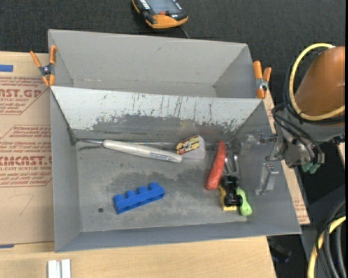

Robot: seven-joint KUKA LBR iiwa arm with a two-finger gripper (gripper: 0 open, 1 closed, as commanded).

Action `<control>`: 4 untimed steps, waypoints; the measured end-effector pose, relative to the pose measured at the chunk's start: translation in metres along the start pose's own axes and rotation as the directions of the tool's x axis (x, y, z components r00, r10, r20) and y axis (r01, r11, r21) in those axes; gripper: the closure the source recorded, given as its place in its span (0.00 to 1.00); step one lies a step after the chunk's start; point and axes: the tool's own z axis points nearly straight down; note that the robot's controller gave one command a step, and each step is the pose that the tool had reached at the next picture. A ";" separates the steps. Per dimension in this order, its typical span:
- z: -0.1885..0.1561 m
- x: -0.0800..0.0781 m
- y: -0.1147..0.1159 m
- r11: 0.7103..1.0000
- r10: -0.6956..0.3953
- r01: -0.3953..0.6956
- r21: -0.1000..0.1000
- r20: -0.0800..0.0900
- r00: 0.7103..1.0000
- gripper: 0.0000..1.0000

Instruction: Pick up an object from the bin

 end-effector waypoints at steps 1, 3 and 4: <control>0.000 0.000 0.000 1.000 0.000 0.000 0.000 0.000 1.000 0.00; -0.009 -0.021 0.006 0.998 -0.069 0.069 -0.003 -0.012 0.998 0.00; -0.026 -0.032 0.037 0.993 -0.114 0.114 -0.005 -0.011 0.993 0.00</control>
Offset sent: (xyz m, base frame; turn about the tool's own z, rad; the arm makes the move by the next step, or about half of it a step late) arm -0.0040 0.0083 -0.0333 -0.0925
